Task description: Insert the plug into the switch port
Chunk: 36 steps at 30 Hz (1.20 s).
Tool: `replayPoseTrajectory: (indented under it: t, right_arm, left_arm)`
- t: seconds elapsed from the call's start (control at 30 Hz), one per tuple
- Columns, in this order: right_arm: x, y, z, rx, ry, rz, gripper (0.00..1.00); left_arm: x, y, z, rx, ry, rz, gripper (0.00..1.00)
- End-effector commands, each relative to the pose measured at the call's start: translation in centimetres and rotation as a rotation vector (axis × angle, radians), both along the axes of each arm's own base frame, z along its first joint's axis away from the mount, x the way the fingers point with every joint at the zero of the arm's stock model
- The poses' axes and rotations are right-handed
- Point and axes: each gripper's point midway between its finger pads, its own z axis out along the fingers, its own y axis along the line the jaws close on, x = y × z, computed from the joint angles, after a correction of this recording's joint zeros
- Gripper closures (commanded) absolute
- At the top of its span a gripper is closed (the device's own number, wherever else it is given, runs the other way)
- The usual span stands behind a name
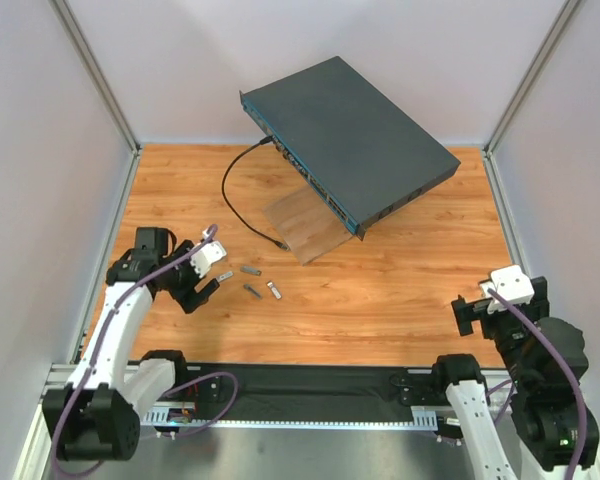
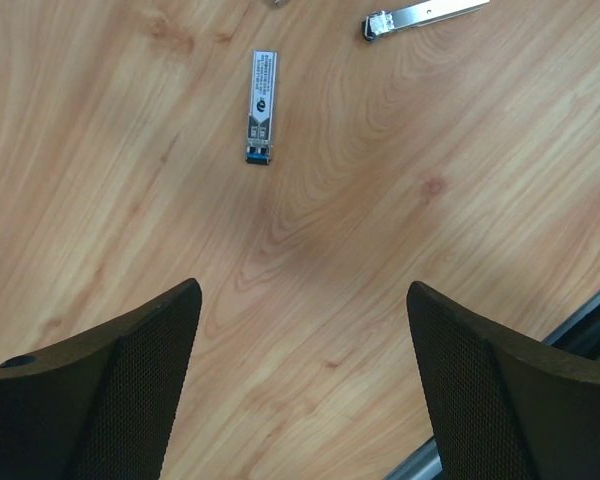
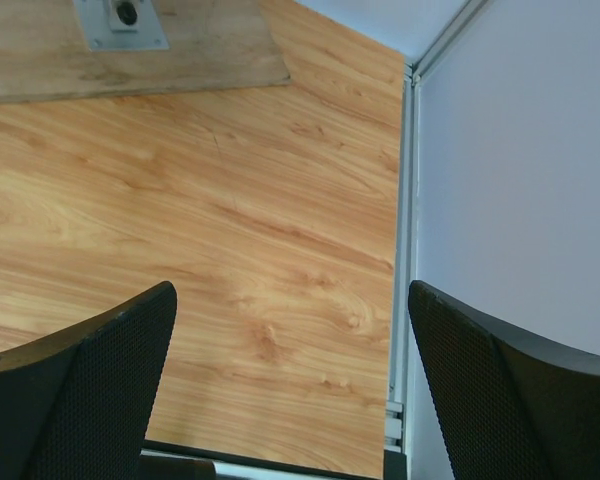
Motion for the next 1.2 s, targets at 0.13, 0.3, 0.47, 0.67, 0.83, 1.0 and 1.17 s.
replayPoseTrajectory:
  t: [0.13, 0.3, 0.47, 0.67, 0.83, 1.0, 1.17]
  right_arm:
    - [-0.6, 2.5, 4.0, 0.183, -0.052, 0.068, 0.0]
    - [-1.2, 3.5, 6.7, 0.246, -0.116, 0.109, 0.0]
    - [-1.2, 4.2, 9.4, 0.312, -0.159, 0.125, 0.0]
    - [-1.1, 4.9, 11.7, 0.343, -0.192, 0.165, 0.0]
    - [-1.0, 5.4, 13.5, 0.369, -0.232, 0.191, 0.0]
    - [-1.0, 6.1, 15.5, 0.391, -0.259, 0.23, 0.0]
    - [0.0, 6.8, 16.0, 0.345, -0.254, 0.285, 0.0]
  left_arm:
    - [5.2, -1.6, -1.5, 0.008, 0.005, -0.133, 0.16]
    - [7.6, -1.7, -3.2, 0.052, 0.025, -0.163, 0.23]
    - [9.3, -1.5, -5.1, 0.102, 0.031, -0.185, 0.25]
    - [9.5, -1.8, -7.1, 0.144, 0.064, -0.22, 0.29]
    - [9.7, -1.9, -8.9, 0.182, 0.086, -0.233, 0.37]
    - [9.7, -1.6, -10.1, 0.231, 0.106, -0.248, 0.54]
    - [8.8, -2.0, -9.9, 0.229, 0.122, -0.257, 0.76]
